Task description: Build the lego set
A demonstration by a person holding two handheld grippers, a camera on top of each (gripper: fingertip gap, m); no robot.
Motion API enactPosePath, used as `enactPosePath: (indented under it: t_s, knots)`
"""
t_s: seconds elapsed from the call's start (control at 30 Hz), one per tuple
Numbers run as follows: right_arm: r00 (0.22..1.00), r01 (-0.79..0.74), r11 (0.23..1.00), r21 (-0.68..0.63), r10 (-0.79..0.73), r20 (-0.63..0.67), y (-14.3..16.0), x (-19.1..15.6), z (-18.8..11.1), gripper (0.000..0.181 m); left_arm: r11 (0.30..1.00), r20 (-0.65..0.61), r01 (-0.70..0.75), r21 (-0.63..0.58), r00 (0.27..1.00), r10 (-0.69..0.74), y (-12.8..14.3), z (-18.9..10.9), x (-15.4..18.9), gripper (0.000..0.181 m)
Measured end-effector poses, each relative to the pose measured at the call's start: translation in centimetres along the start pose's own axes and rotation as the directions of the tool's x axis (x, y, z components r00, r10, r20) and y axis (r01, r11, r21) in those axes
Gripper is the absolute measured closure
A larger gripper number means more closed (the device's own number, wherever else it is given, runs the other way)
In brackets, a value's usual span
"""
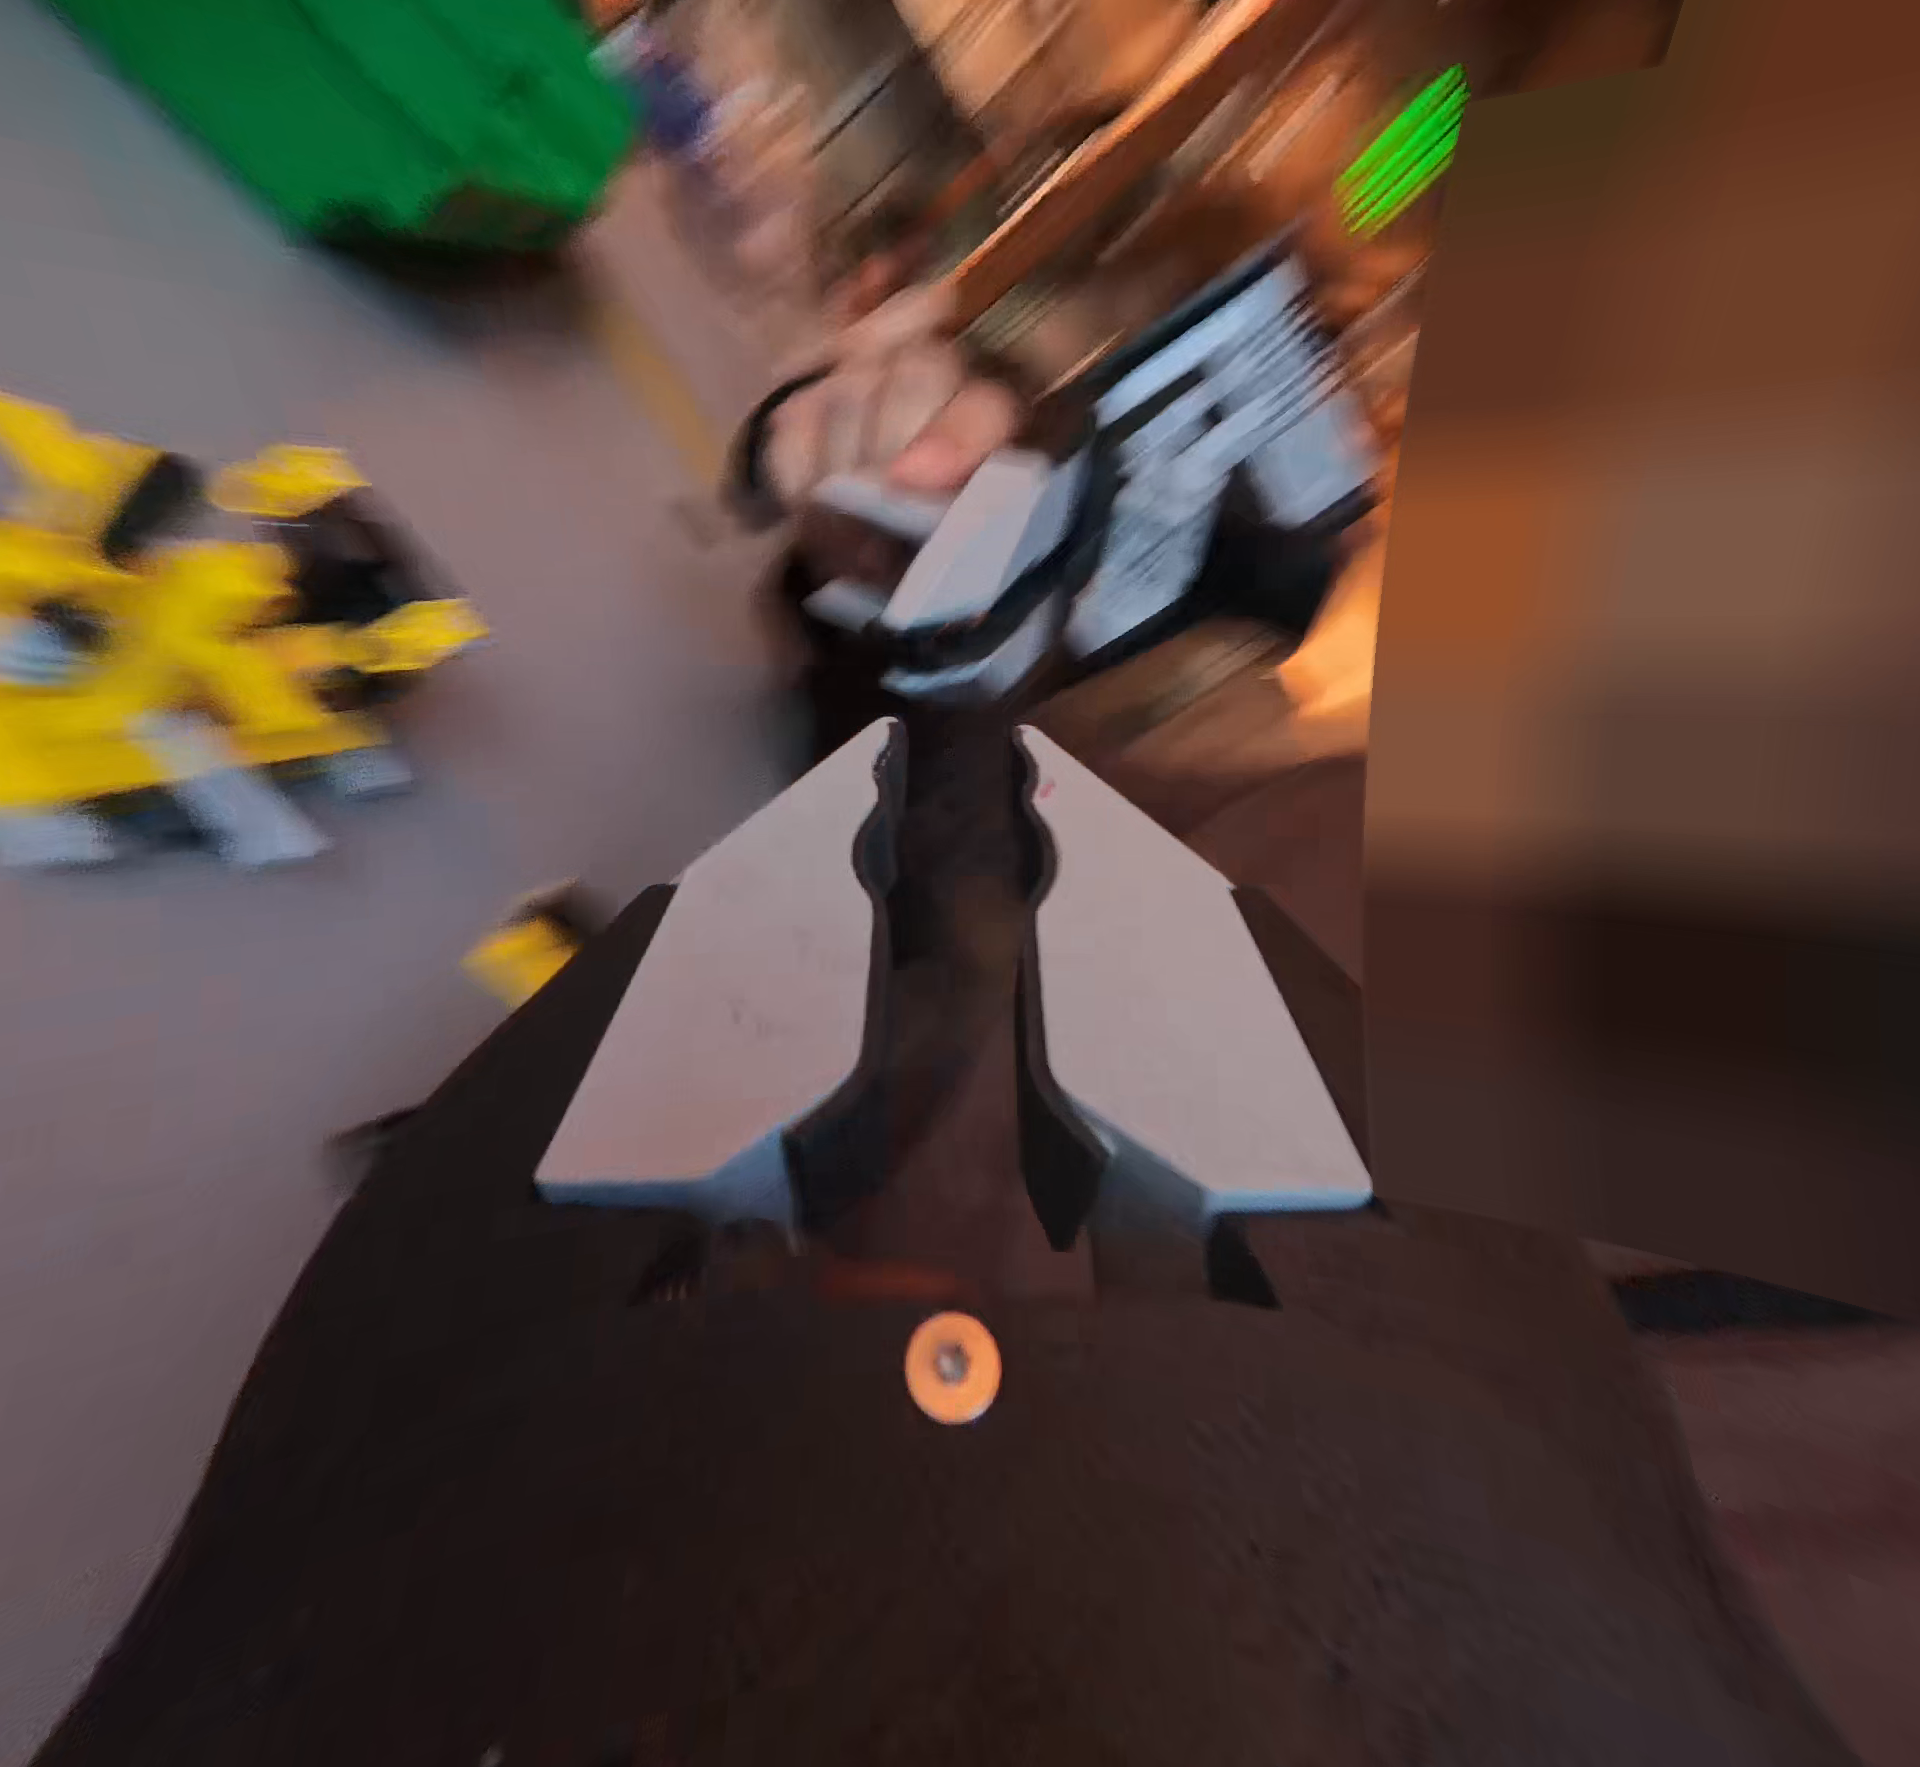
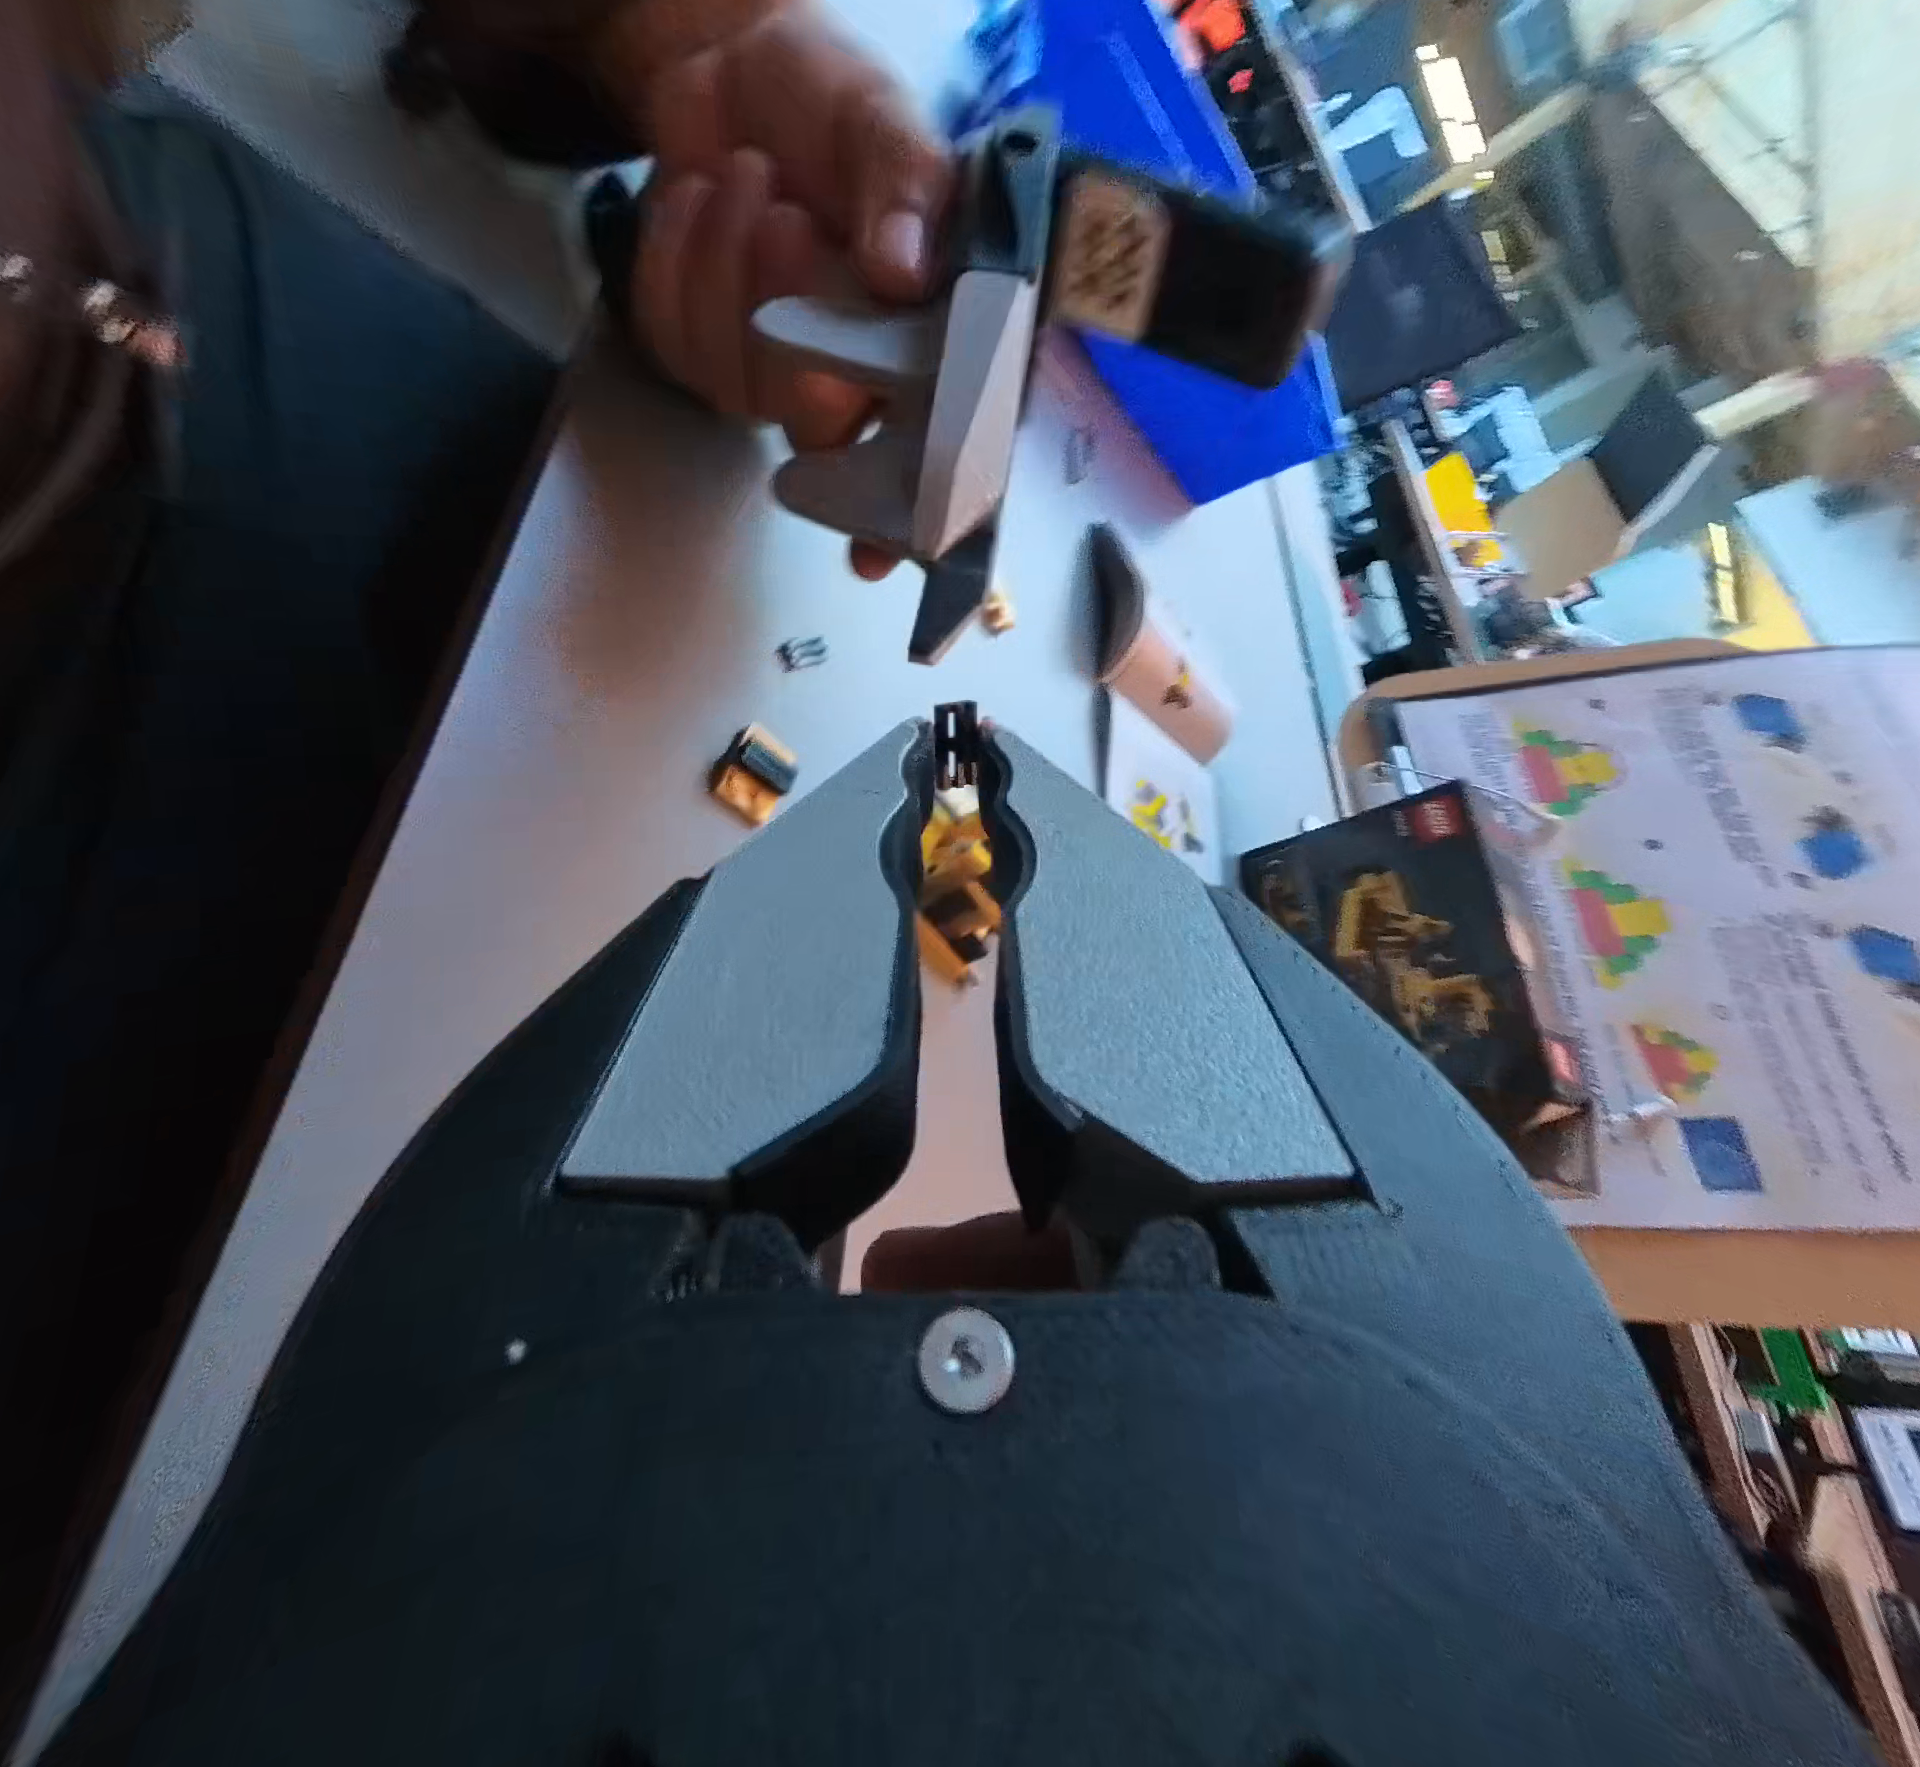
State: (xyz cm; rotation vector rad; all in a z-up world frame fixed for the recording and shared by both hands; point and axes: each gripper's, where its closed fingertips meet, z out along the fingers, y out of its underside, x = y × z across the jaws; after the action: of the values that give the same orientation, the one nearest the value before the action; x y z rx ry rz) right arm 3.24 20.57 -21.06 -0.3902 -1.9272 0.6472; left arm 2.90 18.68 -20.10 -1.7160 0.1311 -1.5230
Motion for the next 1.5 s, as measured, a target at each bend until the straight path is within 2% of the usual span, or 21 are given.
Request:
enactPosePath:
  t_s: [0.07, 0.1, 0.2, 0.33, 0.43, 0.57, 0.7, 0.9, 1.23, 1.37, 1.43, 1.5]
  knots:
    - [0.996, 0.044, 0.999, -0.029, -0.041, 0.078, 1.3, -1.2, 0.6, 0.177, 0.971, 0.209, -0.148, -0.187, 0.96, 0.186, 1.3, -0.6, -3.0, 0.151]
    - [0.991, 0.068, 0.997, -0.038, -0.063, 0.12, 1.7, -1.7, 1.0, 0.177, 0.939, 0.267, -0.196, -0.284, 0.924, 0.274, 1.8, -0.9, -4.1, 0.145]
    - [0.963, 0.146, 0.988, -0.046, -0.131, 0.234, 2.4, -3.1, 2.0, 0.177, 0.815, 0.293, -0.291, -0.502, 0.829, 0.477, 2.7, -1.3, -6.0, 0.146]
    - [0.92, 0.223, 0.972, -0.067, -0.188, 0.344, 3.5, -4.1, 3.0, 0.177, 0.666, 0.214, -0.322, -0.673, 0.777, 0.592, 4.0, -1.8, -8.0, 0.149]
    - [0.882, 0.269, 0.961, -0.056, -0.223, 0.415, 3.8, -5.0, 3.4, 0.177, 0.619, 0.139, -0.362, -0.697, 0.778, 0.613, 4.3, -1.6, -7.9, 0.155]
    - [0.849, 0.337, 0.941, -0.044, -0.283, 0.445, 3.9, -5.5, 3.9, 0.177, 0.592, 0.095, -0.383, -0.709, 0.78, 0.618, 4.4, -1.2, -8.1, 0.167]
    - [0.825, 0.378, 0.925, -0.027, -0.323, 0.464, 3.9, -5.8, 4.1, 0.177, 0.554, 0.047, -0.417, -0.721, 0.768, 0.639, 4.5, -1.1, -8.1, 0.167]
    - [0.849, 0.342, 0.939, -0.045, -0.289, 0.442, 3.9, -5.3, 4.3, 0.166, 0.545, 0.02, -0.423, -0.724, 0.777, 0.63, 4.5, -1.1, -8.1, 0.167]
    - [0.873, 0.288, 0.954, -0.079, -0.228, 0.431, 4.2, -5.0, 4.1, 0.162, 0.543, -0.001, -0.422, -0.725, 0.79, 0.613, 4.7, -1.0, -7.9, 0.167]
    - [0.92, 0.145, 0.979, -0.145, -0.079, 0.384, 4.3, -4.5, 3.5, 0.163, 0.536, -0.001, -0.431, -0.726, 0.779, 0.627, 4.7, -1.0, -8.0, 0.167]
    - [0.936, -0.072, 0.978, -0.198, 0.135, 0.324, 4.3, -3.9, 3.1, 0.166, 0.534, 0.004, -0.434, -0.726, 0.773, 0.634, 4.7, -1.0, -8.0, 0.167]
    - [0.891, -0.29, 0.923, -0.253, 0.357, 0.281, 4.3, -4.1, 2.7, 0.162, 0.541, 0.018, -0.429, -0.724, 0.772, 0.636, 4.7, -1.0, -8.0, 0.167]
